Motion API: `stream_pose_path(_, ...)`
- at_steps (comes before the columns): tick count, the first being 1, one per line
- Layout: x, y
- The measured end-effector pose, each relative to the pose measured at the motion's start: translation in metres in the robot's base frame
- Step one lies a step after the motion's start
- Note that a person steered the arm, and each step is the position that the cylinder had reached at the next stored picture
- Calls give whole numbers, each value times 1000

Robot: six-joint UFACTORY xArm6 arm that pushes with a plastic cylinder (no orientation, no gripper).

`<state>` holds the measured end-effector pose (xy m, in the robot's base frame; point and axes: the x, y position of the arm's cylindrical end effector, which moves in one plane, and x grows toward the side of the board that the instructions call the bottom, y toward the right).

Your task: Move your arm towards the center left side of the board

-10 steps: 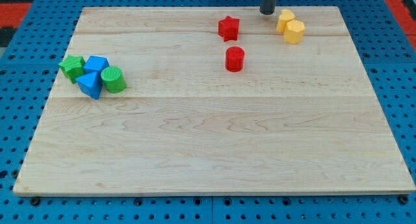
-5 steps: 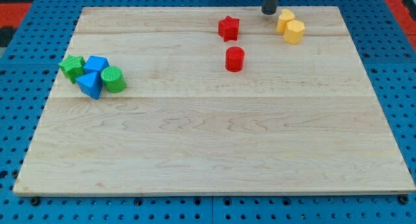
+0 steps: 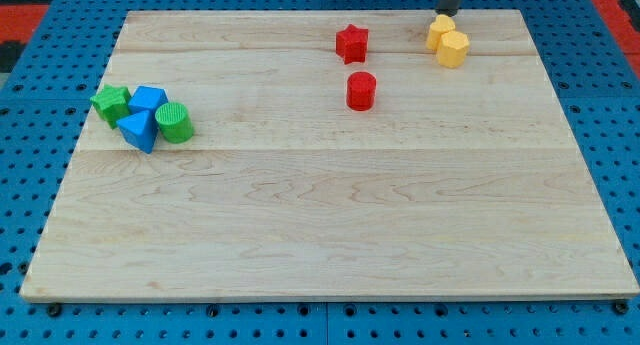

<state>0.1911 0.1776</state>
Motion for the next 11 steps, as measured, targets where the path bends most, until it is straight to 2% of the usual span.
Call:
stream_pose_path(3,0,-7)
stream_pose_path(6,9,-39)
stream_pose_path(7,22,-80)
stream_pose_path(9,23,-86)
stream_pose_path(10,17,-128)
stream_pose_path(11,10,-223)
